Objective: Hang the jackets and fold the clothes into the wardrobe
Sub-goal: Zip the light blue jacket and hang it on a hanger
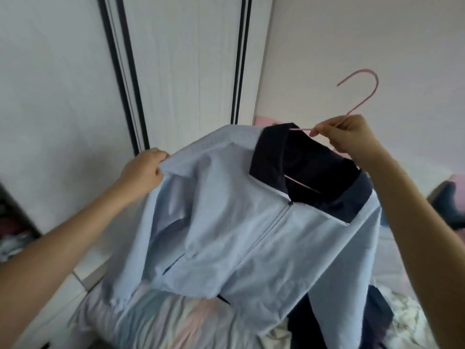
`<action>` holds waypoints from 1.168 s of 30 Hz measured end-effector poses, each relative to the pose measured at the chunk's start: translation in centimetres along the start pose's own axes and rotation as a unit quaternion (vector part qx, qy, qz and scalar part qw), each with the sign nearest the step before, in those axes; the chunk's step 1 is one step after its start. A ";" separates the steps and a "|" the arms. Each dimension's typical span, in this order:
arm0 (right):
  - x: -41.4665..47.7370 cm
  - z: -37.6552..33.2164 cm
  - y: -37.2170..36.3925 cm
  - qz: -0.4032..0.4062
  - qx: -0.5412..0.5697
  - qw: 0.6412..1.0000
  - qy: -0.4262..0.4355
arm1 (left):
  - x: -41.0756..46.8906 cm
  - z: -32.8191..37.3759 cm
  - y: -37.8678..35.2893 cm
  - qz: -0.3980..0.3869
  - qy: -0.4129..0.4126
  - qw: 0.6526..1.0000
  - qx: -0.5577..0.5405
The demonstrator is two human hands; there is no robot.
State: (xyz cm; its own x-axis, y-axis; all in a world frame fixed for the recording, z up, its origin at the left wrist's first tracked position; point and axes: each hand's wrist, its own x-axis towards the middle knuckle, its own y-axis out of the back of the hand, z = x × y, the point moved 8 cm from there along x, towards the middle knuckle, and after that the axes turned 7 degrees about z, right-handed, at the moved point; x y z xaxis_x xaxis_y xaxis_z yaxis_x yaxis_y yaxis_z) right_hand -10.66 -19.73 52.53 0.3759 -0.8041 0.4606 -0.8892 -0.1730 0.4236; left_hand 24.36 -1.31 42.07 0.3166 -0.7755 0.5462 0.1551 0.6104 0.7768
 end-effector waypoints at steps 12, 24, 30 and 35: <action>1.7 -1.9 -17.0 -0.173 -0.118 0.977 0.047 | -0.5 -0.9 5.6 0.081 0.034 0.996 -0.018; 7.3 -6.1 -19.1 -0.065 -0.127 0.989 0.042 | 2.4 7.5 -2.5 -0.017 -0.282 0.956 -0.076; 8.6 -7.3 -19.9 -0.049 -0.127 0.991 0.006 | 2.8 6.2 -9.4 -0.127 -0.281 0.948 0.079; 9.4 -6.5 -20.0 -0.062 -0.104 0.992 -0.045 | 3.0 5.8 -8.0 -0.042 -0.265 0.963 0.003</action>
State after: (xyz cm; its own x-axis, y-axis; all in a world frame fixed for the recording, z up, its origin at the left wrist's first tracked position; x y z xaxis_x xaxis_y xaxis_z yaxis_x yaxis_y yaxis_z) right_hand 12.37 -20.12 53.46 0.4462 -0.8328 0.3277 -0.7609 -0.1603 0.6288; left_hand 18.66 -9.43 39.34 -0.2185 -0.7970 0.5631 0.1526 0.5421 0.8264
